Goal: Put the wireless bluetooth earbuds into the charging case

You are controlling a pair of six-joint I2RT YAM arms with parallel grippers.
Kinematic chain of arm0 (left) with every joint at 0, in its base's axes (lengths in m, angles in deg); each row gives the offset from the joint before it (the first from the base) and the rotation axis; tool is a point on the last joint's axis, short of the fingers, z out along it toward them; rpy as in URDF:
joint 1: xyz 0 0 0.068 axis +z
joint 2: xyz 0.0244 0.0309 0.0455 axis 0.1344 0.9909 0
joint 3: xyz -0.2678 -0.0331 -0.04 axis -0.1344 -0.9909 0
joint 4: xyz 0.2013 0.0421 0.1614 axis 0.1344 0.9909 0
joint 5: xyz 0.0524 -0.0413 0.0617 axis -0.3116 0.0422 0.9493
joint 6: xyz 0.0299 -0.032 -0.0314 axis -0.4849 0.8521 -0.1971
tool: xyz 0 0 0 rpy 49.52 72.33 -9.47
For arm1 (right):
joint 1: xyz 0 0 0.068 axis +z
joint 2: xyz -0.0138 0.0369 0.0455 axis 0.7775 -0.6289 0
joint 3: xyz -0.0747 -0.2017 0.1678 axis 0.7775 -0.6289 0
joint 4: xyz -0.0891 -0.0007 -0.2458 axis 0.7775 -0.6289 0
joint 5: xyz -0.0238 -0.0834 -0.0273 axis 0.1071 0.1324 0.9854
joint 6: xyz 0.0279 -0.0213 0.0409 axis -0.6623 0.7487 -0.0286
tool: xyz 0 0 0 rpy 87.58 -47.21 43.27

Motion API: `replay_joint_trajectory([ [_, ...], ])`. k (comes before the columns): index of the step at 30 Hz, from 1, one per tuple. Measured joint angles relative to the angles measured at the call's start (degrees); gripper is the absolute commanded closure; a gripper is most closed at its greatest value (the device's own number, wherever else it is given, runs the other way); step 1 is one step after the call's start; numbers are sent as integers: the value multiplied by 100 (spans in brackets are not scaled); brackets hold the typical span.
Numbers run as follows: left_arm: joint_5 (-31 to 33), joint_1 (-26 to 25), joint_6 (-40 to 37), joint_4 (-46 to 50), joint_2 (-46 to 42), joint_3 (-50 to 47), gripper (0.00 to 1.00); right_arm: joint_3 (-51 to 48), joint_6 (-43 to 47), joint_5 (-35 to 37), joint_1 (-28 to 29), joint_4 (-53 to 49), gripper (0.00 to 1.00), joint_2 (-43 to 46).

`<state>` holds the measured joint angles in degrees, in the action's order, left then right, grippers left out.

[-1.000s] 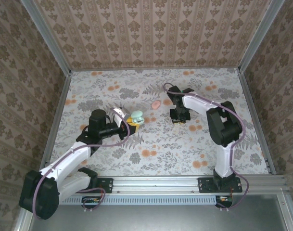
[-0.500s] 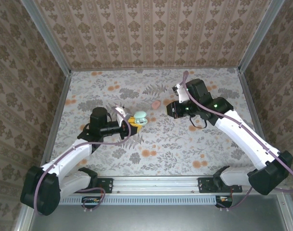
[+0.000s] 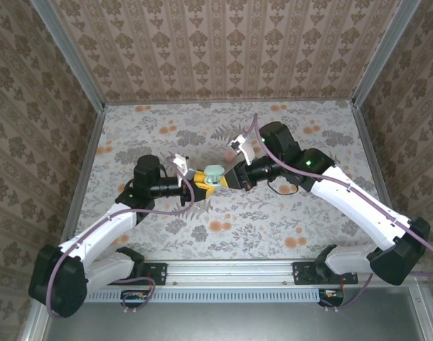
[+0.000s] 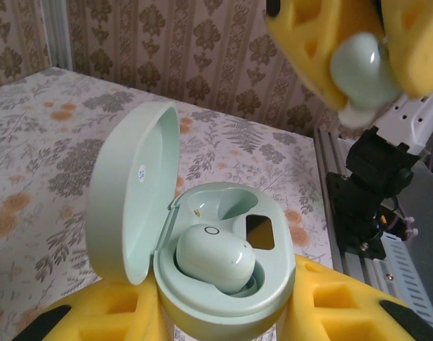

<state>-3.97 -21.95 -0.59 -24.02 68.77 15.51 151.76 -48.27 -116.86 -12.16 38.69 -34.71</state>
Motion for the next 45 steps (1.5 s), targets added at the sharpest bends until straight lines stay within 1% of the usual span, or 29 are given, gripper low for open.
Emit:
replay_joint_trajectory([
  [17,-125,-219,42,66,-57,114,84,-11,223,146,39,81,86,-98],
  [29,-101,-225,105,114,-153,136,84,-76,546,354,42,-59,86,-122],
  [41,-28,-260,111,426,-61,236,85,-76,660,354,35,-72,86,-306],
  [45,11,-260,111,439,-52,243,85,-74,752,354,33,-74,84,-337],
])
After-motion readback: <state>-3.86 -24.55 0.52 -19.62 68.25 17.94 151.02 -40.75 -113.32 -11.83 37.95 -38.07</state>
